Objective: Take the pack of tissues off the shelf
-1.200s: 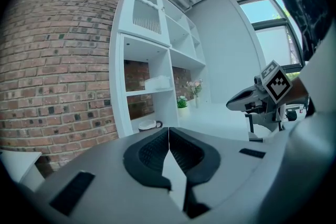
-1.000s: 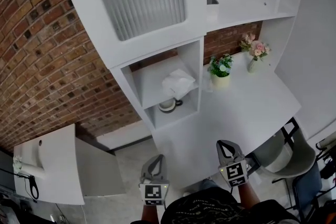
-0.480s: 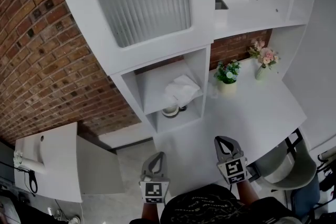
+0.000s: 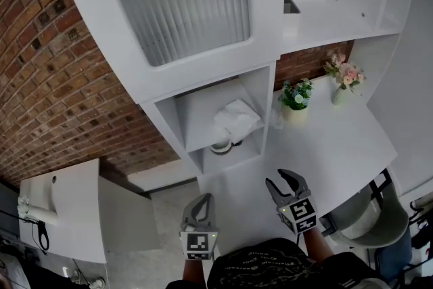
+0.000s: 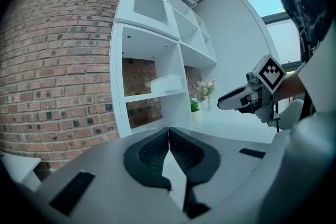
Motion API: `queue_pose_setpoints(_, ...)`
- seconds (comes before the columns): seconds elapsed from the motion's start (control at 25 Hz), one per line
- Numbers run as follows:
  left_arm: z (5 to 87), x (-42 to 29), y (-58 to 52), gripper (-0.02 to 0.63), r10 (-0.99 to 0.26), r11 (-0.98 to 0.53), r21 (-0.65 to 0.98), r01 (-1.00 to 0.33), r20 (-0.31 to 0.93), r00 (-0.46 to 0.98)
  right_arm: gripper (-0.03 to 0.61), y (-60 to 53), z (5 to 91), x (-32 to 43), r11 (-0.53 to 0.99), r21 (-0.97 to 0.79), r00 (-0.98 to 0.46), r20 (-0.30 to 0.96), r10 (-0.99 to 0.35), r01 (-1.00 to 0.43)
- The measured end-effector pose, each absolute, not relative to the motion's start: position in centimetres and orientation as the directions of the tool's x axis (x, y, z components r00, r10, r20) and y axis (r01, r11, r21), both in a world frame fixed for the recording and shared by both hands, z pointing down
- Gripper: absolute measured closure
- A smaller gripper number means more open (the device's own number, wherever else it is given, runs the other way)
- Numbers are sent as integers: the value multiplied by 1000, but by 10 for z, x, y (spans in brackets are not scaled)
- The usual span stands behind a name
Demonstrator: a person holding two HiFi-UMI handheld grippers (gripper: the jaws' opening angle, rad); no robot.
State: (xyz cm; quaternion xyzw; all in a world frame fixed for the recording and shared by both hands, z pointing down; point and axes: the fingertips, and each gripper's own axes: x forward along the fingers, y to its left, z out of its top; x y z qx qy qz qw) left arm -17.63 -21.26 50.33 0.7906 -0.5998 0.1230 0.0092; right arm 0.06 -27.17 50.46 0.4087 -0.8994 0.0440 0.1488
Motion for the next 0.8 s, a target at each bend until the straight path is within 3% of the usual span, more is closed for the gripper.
queue_pose_setpoints(0.36,506,-186,-222,604,-944,-280,-123,-952,217,249,260,-279,496,-15,693,37,-652,302,-695,-720)
queue_pose_setpoints(0.8,506,-194,-227,604,-947,-268,-127,-955,218,237,173,-295,477,-28,699,26,-672,252,-696,-715)
